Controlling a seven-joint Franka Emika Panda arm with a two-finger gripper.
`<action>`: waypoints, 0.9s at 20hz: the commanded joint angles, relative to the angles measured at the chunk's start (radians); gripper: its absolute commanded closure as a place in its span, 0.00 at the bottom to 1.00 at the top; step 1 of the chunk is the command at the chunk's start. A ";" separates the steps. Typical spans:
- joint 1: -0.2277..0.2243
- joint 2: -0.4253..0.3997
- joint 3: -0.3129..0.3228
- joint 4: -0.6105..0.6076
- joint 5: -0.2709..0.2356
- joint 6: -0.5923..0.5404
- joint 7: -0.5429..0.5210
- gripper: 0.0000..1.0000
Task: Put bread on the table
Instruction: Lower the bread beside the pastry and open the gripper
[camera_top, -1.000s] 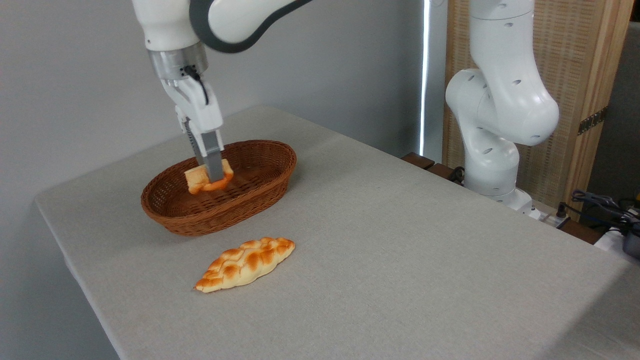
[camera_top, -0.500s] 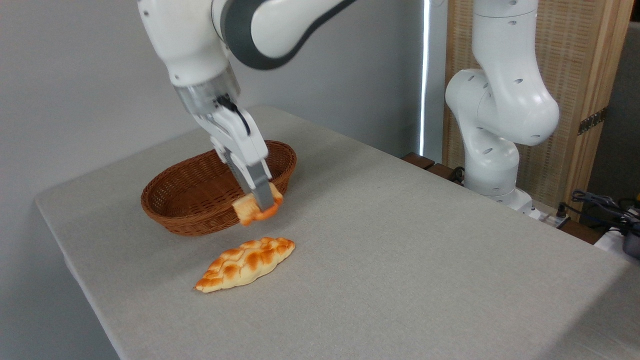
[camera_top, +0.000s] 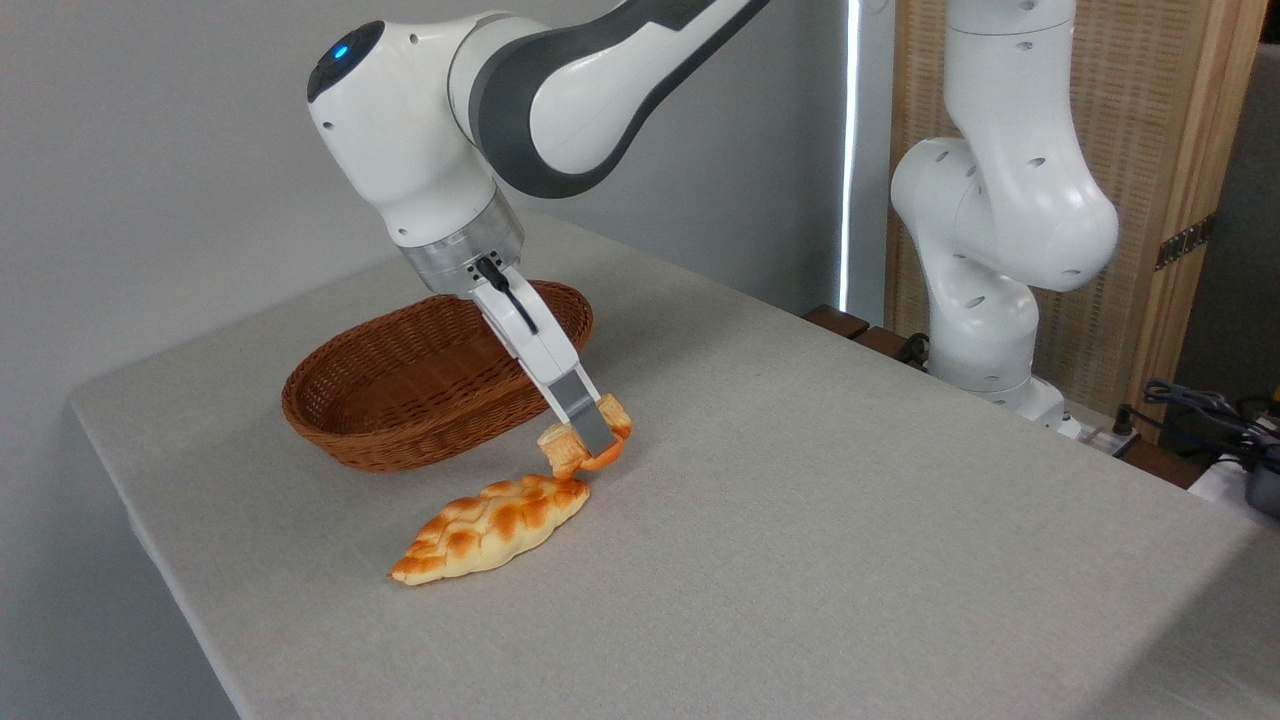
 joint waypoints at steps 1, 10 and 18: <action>-0.017 -0.016 0.006 -0.006 0.012 -0.023 0.017 0.00; -0.022 -0.016 -0.004 -0.003 0.010 -0.017 0.010 0.00; -0.022 -0.019 -0.004 0.002 0.010 -0.016 0.007 0.00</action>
